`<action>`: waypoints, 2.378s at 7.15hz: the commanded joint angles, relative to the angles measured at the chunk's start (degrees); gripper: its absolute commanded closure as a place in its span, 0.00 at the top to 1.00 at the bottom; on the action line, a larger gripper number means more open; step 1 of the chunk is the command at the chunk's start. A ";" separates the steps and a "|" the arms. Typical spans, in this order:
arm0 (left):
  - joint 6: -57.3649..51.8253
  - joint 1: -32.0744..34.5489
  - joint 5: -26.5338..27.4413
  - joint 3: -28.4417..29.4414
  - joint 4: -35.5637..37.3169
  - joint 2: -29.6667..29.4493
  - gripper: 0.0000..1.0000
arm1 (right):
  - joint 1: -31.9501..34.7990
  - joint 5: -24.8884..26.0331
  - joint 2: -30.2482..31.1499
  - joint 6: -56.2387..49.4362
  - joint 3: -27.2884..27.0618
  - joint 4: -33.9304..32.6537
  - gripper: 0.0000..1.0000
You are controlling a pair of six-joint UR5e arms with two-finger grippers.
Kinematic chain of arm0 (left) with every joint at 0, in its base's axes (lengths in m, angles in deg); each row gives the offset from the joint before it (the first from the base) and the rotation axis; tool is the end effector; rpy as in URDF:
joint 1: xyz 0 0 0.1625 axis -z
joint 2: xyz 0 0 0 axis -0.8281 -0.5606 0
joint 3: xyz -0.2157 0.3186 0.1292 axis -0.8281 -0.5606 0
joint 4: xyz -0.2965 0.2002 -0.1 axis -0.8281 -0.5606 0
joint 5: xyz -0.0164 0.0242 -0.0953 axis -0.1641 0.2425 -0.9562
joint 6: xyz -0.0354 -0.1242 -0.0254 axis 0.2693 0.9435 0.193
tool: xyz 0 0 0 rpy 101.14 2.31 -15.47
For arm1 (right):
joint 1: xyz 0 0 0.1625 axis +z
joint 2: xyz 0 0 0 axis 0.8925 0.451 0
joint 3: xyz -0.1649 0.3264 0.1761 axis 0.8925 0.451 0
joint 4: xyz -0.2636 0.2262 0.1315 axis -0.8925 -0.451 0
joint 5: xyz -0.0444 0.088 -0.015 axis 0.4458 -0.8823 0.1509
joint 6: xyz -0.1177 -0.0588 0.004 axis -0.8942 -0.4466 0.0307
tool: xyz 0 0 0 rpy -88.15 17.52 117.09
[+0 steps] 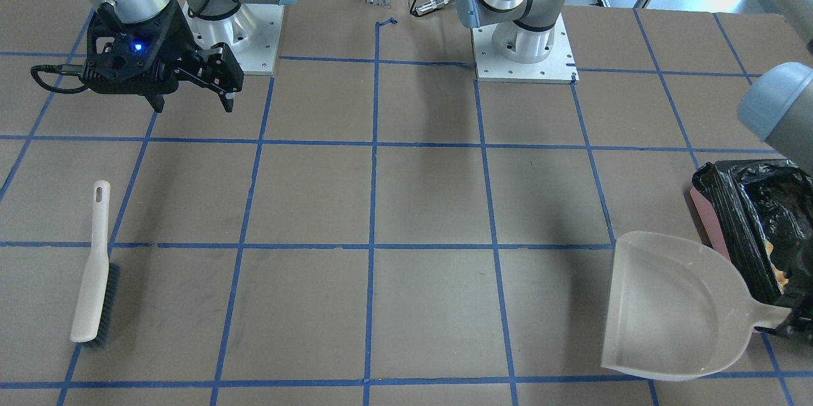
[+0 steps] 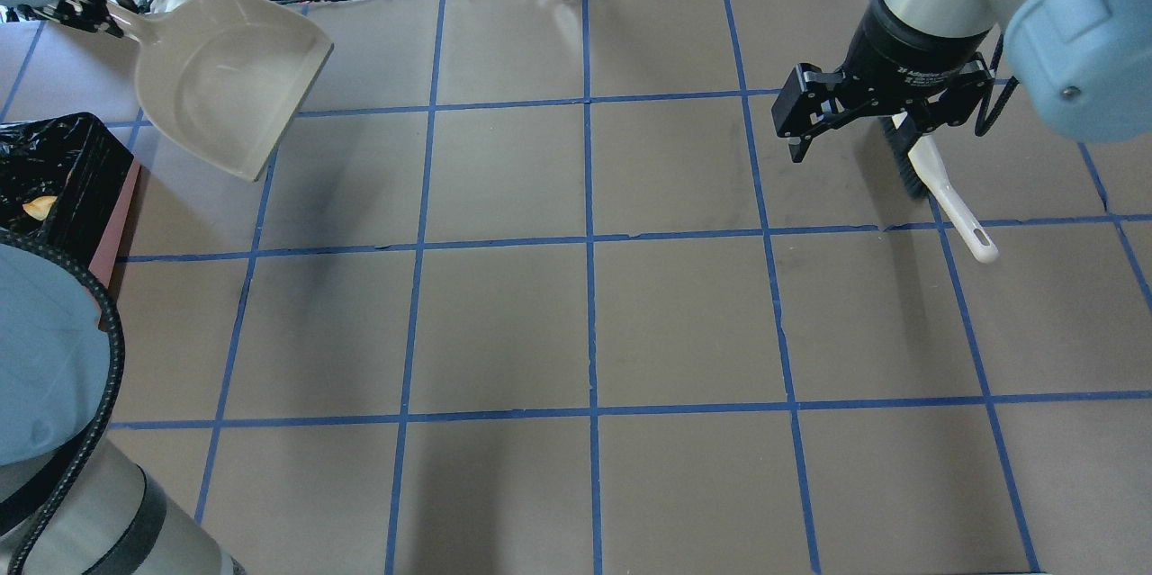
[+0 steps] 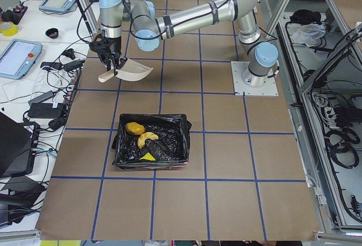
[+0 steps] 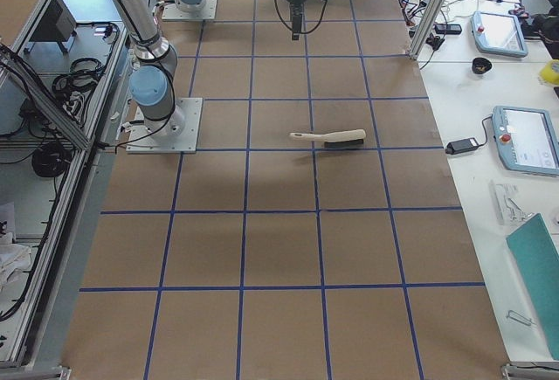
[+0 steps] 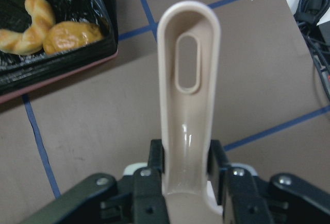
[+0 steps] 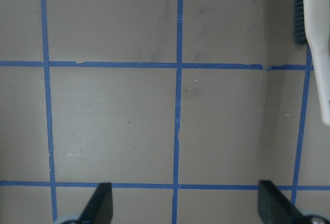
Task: Sweep and dump trash into bin
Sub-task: 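Swing the beige dustpan away from the black bin with the left gripper, then lower the beige dustpan onto the table with the left gripper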
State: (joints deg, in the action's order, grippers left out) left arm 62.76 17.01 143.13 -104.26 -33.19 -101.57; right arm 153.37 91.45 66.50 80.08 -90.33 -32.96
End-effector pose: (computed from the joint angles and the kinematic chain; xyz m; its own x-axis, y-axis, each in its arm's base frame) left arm 0.0965 -0.6754 0.3579 -0.3398 -0.9381 0.0678 -0.9020 0.3046 -0.3058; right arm 0.1352 -0.4312 0.4280 -0.9997 -0.0219 -0.0055 -0.0218 0.9997 -0.0081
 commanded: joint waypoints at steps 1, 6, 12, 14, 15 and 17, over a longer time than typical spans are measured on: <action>10.79 1.08 -3.62 -0.77 0.10 -3.17 0.00 | 0.00 -0.11 0.07 0.02 -0.11 -0.21 1.00; 30.65 3.02 -0.81 -0.15 -5.77 -7.84 0.00 | 0.00 0.77 -0.63 0.02 -0.37 -2.76 1.00; 25.81 6.98 -0.81 -5.32 -6.86 -6.79 0.00 | -0.09 0.07 -0.63 0.37 -0.55 -2.76 1.00; 25.28 7.15 -0.72 -9.10 -2.98 -5.31 0.00 | 0.00 0.77 -0.55 0.28 -0.55 -2.41 1.00; 25.28 7.24 -0.72 -9.64 -3.07 -4.34 0.00 | -0.09 0.59 -0.63 0.20 -0.55 -2.59 1.00; 25.64 7.24 0.67 -9.82 -2.98 -4.76 0.34 | -0.09 0.24 -0.55 0.20 -0.29 -2.50 1.00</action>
State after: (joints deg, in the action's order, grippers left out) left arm 88.28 24.23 142.87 -113.83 -36.28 -106.28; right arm 153.29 91.85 65.96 80.32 -90.75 -35.47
